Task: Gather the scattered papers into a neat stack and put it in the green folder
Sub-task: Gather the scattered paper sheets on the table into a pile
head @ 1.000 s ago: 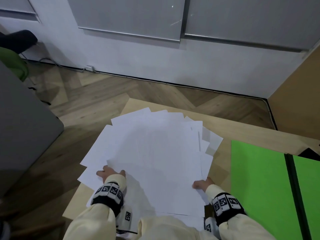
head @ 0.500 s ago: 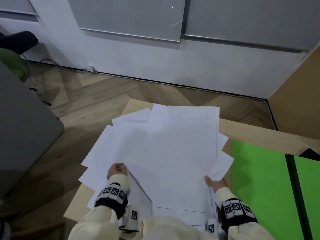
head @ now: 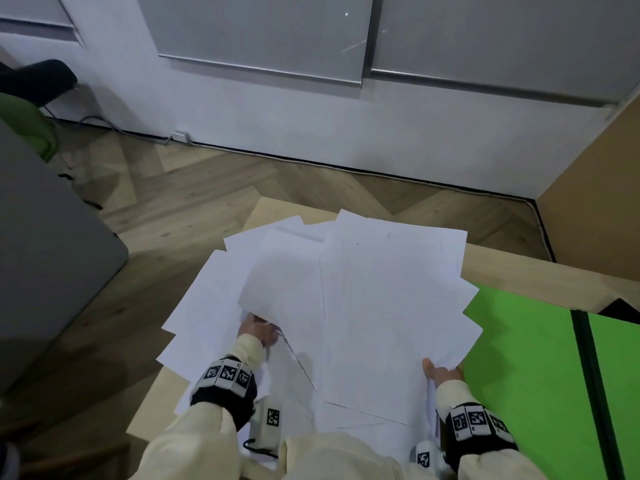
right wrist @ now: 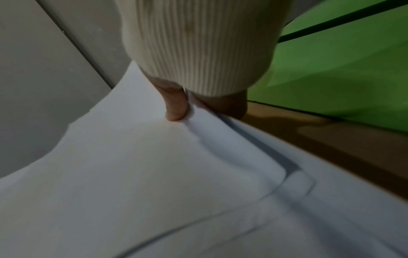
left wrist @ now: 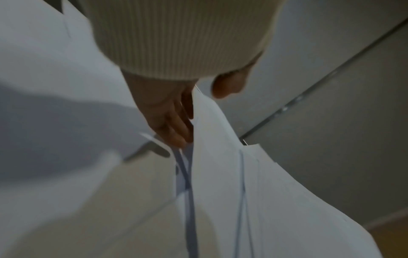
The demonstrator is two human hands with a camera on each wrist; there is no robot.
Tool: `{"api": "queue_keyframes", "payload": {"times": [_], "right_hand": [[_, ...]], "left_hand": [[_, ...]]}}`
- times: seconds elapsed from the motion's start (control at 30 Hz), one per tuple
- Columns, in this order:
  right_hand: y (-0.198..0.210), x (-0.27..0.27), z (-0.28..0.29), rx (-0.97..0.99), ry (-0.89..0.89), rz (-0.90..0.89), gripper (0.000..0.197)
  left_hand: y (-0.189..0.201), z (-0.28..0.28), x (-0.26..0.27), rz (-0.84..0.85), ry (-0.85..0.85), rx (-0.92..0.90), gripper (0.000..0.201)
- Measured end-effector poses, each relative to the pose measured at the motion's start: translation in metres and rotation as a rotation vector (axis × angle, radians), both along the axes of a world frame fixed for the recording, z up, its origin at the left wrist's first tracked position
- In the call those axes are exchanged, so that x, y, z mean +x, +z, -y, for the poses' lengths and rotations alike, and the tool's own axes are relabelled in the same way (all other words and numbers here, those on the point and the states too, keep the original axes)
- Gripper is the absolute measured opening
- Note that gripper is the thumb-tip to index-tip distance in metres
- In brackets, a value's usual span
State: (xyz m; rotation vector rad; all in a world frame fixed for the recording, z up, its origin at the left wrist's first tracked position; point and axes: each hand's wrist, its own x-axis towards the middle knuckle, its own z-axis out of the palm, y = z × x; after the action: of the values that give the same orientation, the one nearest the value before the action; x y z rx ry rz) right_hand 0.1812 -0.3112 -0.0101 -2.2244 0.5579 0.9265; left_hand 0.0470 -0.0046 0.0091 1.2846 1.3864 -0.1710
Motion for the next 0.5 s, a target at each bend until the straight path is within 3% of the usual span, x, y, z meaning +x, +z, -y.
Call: {"api": "queue_keyframes", "payload": {"times": [0.03,0.1,0.13,0.2,0.3,0.37,0.43,0.5], "right_hand": [[0.001,0.0,-0.002,-0.014,0.014,-0.001,0.057],[0.004,0.0,-0.004,-0.085,0.067,-0.023,0.061],[0.004,0.0,-0.005,-0.113,0.098,-0.022,0.065],[0.001,0.0,-0.001,-0.114,0.134,-0.003,0.069],[0.005,0.002,0.004,-0.066,0.258,-0.047,0.087],[0.0,0.001,0.013,0.096,0.203,-0.007,0.123],[-0.006,0.001,0.014,0.195,0.109,-0.103,0.138],[-0.005,0.0,0.002,0.136,0.196,-0.133,0.151]], "left_hand": [[0.002,0.008,0.0,0.152,0.236,-0.143,0.038],[0.01,0.019,0.0,0.213,0.399,-0.22,0.021],[0.011,0.019,0.0,0.191,0.369,-0.157,0.025],[0.008,0.01,-0.005,0.089,0.307,0.015,0.056],[0.009,-0.006,-0.01,0.029,0.297,0.081,0.061],[0.012,-0.011,-0.012,-0.023,0.163,0.126,0.056],[0.017,-0.005,-0.011,-0.091,-0.079,0.15,0.049],[0.02,0.01,-0.005,-0.139,-0.276,0.18,0.044]]}}
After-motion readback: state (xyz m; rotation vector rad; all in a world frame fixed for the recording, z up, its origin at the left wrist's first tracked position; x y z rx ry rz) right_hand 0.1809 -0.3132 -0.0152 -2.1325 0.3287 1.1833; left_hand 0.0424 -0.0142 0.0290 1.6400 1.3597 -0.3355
